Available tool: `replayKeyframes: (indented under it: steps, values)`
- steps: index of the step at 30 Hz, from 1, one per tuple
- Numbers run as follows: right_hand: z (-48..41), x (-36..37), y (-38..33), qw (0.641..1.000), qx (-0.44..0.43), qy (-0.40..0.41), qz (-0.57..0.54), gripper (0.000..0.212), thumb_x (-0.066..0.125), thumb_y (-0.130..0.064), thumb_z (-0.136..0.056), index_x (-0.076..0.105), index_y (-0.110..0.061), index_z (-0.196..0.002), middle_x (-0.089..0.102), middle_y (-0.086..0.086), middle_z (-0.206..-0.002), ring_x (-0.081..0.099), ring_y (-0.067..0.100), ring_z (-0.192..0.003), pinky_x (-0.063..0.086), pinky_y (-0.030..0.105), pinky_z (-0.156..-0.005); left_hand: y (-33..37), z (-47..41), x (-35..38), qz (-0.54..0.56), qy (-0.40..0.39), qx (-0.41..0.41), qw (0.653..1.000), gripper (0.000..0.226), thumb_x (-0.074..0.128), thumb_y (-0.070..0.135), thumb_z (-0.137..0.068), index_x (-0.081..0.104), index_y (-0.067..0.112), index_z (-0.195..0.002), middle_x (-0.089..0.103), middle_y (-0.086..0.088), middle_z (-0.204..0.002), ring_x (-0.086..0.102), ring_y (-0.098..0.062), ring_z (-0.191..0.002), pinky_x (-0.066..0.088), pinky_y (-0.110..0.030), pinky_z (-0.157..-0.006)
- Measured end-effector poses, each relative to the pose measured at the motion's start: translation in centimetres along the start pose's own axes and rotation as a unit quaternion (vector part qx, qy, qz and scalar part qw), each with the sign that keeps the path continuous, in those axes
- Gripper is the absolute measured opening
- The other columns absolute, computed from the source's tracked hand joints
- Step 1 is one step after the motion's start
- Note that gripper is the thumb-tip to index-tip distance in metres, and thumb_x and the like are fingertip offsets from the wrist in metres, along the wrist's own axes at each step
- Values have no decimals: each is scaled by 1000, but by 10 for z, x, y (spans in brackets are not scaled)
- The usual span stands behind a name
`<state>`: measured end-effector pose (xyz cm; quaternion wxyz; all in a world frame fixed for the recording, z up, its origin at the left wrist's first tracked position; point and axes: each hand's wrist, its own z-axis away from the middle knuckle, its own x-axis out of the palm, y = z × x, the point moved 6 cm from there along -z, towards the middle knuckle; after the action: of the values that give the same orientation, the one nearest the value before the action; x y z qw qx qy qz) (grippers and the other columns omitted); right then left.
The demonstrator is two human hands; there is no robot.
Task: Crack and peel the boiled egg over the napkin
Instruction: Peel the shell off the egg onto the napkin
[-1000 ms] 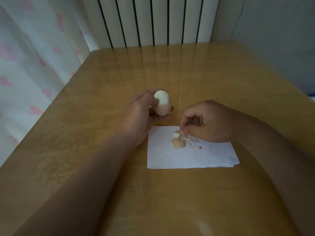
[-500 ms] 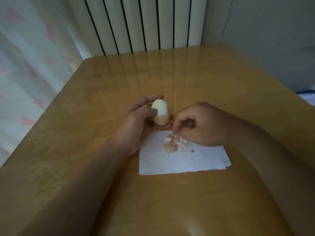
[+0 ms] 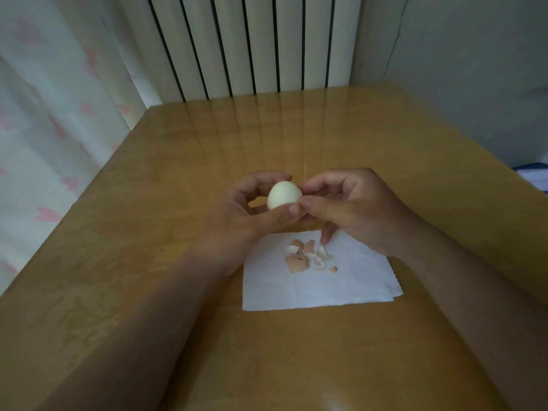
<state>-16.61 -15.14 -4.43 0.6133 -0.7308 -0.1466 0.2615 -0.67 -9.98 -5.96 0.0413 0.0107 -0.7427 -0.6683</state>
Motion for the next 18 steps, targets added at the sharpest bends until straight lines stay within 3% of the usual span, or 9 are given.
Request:
replayKeyframes:
  steps: [7,11,14,18]
  values:
    - [2,4,-3,994,-44,52,81,14,63,-11,-95,74,-17,-101,73,4,-79,73,13,-73,58,31,-51,1,-1,-3,3,25,13,1000,47,86,26,-66,72,23,-111,69,-15,-115,74,-35,-100,55,-58,-94]
    - [6,5,-6,976,-85,115,165,16,61,-16,-93,75,-22,-95,72,-2,-74,72,18,-71,60,44,-56,0,-1,0,6,25,12,1000,47,87,25,-66,73,24,-110,71,-9,-110,75,-30,-97,55,-55,-95]
    - [8,4,-8,969,-92,147,174,13,61,-14,-90,73,-17,-87,68,-3,-67,69,19,-64,57,46,-52,-2,-1,0,13,24,10,1000,45,87,23,-66,74,26,-109,72,-8,-109,74,-32,-97,55,-55,-95]
    - [7,-2,-13,963,-97,164,190,14,61,-11,-89,71,-15,-80,62,-4,-57,62,15,-52,55,41,-49,-3,-3,0,58,14,4,998,48,82,20,-69,70,20,-116,70,-20,-116,70,-42,-106,57,-50,-91]
